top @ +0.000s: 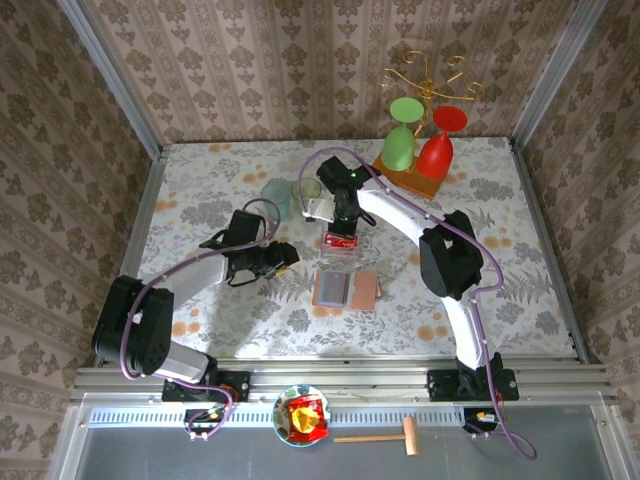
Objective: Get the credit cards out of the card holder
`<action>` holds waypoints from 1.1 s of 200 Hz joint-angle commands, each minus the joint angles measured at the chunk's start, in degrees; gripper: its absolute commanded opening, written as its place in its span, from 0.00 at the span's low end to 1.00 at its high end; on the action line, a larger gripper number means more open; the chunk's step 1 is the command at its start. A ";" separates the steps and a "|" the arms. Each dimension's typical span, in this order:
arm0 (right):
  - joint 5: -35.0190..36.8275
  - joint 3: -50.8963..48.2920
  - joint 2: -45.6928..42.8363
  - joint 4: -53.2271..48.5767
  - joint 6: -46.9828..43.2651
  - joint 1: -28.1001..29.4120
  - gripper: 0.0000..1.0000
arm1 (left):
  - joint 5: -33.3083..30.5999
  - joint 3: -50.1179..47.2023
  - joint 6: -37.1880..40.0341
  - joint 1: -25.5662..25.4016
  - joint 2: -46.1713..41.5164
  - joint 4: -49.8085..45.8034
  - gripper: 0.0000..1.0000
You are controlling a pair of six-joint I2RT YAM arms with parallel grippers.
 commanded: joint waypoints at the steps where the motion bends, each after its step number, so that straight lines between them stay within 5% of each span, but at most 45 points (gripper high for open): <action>1: 0.94 -0.94 0.36 0.31 0.50 -0.19 0.00 | 1.13 -0.49 -0.65 0.16 -0.26 0.52 0.41; 220: -3.31 -1.37 -0.54 -0.21 2.99 -0.20 0.00 | 1.03 -1.05 -1.46 -0.83 0.17 1.47 0.41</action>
